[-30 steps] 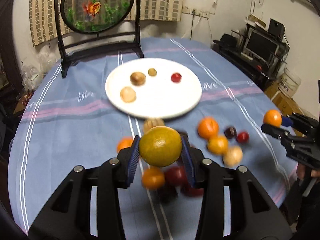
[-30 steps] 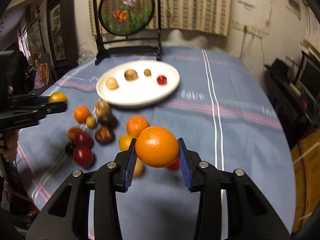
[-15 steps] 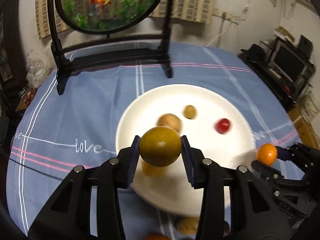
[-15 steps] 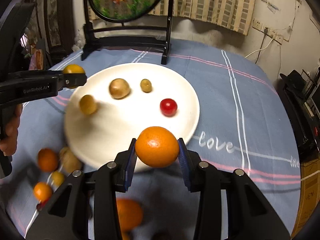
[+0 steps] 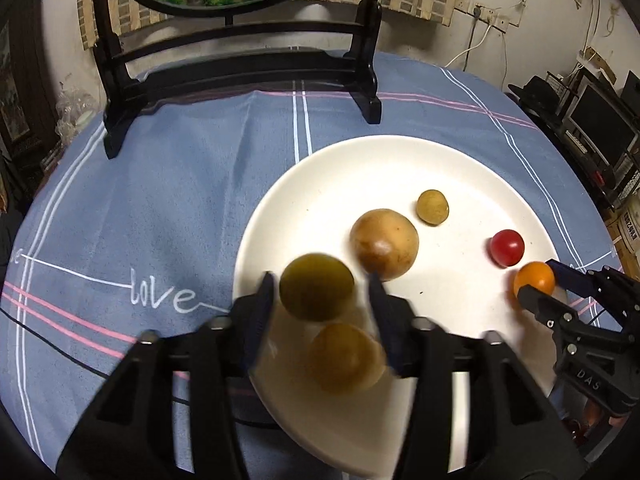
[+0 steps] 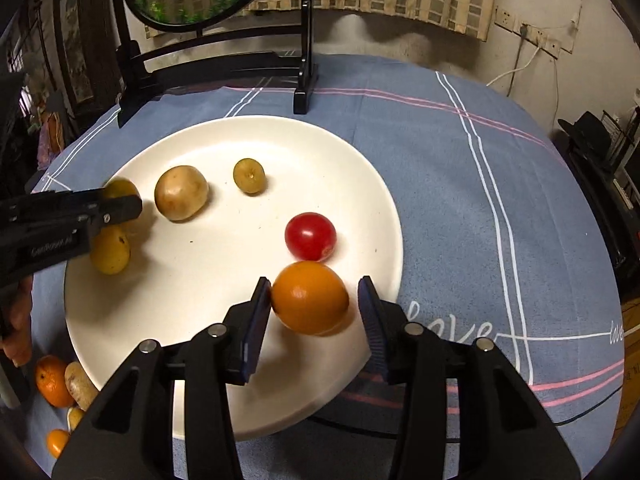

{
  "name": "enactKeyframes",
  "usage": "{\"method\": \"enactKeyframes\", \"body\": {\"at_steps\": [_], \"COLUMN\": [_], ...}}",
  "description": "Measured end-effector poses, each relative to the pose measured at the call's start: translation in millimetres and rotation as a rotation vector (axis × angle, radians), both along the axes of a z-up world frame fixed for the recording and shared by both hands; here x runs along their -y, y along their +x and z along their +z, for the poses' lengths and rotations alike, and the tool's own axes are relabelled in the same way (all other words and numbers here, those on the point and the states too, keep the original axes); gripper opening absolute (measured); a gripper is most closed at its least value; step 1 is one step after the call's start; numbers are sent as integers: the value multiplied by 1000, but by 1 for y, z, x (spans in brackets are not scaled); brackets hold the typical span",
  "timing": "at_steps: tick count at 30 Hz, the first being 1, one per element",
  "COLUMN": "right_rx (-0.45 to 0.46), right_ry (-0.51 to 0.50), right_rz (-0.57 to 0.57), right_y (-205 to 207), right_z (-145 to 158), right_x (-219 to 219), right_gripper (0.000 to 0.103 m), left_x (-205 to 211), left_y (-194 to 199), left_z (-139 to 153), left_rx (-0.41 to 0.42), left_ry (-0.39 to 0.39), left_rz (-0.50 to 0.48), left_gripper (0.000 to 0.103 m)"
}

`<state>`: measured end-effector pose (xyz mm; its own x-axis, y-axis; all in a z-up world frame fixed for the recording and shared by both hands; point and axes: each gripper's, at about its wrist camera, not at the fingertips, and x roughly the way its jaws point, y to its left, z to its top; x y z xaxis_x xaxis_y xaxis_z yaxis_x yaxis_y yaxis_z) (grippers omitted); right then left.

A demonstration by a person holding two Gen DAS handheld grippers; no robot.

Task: Organize fruits
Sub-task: 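Place both fruits on the white plate and open both grippers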

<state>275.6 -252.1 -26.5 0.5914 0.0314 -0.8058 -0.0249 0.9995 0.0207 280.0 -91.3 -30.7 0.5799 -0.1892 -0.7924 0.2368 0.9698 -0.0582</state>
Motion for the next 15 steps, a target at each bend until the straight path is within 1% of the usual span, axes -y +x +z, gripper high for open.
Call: {"method": "enactKeyframes", "body": {"at_steps": [1,3,6,7,10,12,15], "right_rx": [2,12,36,45,65,83,93], "right_ry": [0,1,26,34,58,81,92], "right_rz": [0,-2,-3,-1,-4,-6,-18], "right_y": [-1,-9,-26,-32,-56,-75,-106], "right_z": [1,6,16,19,29,35,40], "right_x": [0,1,6,7,13,18,25], "right_gripper": [45,45,45,45,45,46,46], "left_x": [-1,-3,-8,-9,-12,-15,-21], "left_y": [-3,-12,-29,-33,-54,-72,-101], "left_z": [3,13,29,32,38,39,43], "left_rx": [19,57,95,103,107,125,154], "left_ry": [6,13,-1,-3,7,45,75], "left_rz": [7,11,7,8,-16,-14,-28], "left_gripper": [63,64,74,75,75,75,75]}}
